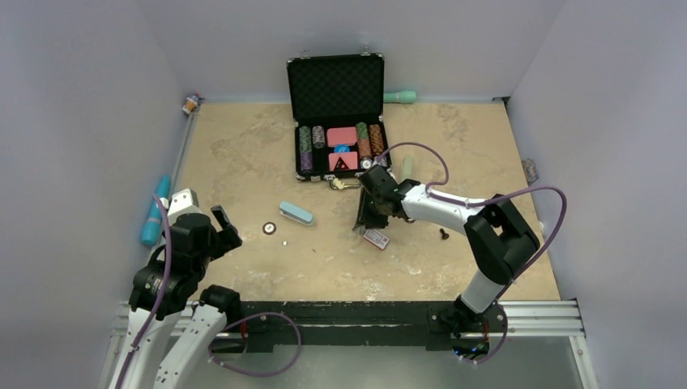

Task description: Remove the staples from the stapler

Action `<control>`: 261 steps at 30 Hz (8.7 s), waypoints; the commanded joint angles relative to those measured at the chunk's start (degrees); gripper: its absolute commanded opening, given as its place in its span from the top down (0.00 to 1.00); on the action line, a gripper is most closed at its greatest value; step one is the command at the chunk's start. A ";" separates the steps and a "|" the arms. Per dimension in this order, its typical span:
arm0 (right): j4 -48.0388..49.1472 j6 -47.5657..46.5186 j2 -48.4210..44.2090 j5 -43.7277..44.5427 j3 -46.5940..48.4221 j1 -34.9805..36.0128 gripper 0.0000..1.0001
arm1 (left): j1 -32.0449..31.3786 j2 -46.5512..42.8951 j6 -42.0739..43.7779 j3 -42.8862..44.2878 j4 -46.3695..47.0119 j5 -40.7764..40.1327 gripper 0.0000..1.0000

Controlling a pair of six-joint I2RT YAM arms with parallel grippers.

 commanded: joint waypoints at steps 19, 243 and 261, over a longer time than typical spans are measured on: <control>0.11 -23.12 -4.32 -4.11 16.65 9.17 0.53 | 0.84 -0.43 1.41 -0.42 2.09 0.46 0.13; -28.44 -9.49 39.88 15.06 58.47 24.05 0.69 | 7.22 -3.67 2.22 -1.12 3.25 2.51 0.18; -26.19 -10.44 40.39 14.59 54.99 23.20 0.71 | 7.27 -3.68 2.09 -1.12 3.17 2.24 0.18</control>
